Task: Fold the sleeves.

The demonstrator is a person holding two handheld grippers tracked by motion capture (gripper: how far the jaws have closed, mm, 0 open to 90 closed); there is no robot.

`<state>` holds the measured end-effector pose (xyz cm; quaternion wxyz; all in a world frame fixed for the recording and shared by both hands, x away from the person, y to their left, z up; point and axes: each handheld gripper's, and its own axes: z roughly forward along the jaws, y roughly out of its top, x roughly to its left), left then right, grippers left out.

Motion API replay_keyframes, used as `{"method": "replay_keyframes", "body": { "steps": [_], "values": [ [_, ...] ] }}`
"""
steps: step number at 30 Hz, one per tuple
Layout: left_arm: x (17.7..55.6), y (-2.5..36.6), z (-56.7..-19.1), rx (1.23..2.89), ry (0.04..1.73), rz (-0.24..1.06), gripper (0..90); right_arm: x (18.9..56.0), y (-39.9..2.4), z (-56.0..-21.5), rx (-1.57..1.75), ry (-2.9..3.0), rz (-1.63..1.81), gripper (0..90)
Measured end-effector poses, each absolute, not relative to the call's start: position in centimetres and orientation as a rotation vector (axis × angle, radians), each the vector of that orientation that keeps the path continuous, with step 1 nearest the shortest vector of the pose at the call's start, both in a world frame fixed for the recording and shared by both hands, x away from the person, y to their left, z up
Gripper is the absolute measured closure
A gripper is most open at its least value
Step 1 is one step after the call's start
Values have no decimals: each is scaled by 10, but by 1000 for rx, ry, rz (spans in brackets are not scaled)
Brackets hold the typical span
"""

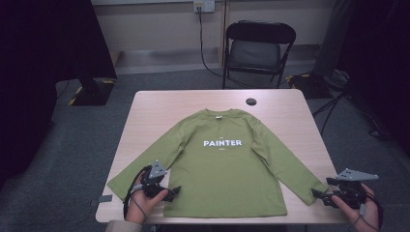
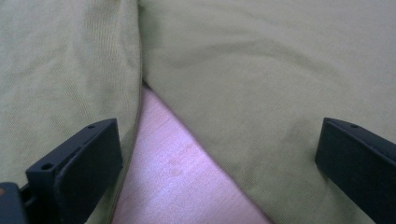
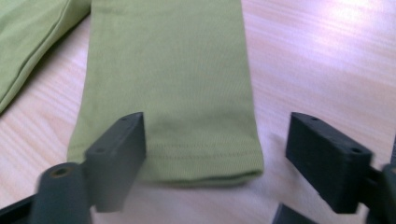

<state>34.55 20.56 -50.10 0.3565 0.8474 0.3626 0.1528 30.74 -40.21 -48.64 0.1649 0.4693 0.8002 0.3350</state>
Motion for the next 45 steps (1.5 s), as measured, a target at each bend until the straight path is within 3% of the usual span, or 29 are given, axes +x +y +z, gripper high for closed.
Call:
{"method": "replay_keyframes", "body": {
  "steps": [13, 25, 31, 45],
  "values": [
    [346, 206, -501, 2188, 935, 395, 0, 298, -413, -488, 1335, 2262, 982, 454],
    [346, 206, -501, 2188, 935, 395, 0, 299, -419, -488, 1383, 2269, 1039, 812],
    [346, 206, -501, 2188, 935, 395, 0, 300, -415, -485, 1376, 2267, 1002, 862],
    [346, 206, -501, 2188, 935, 395, 0, 305, -405, -459, 1288, 2258, 985, 878]
  ]
}}
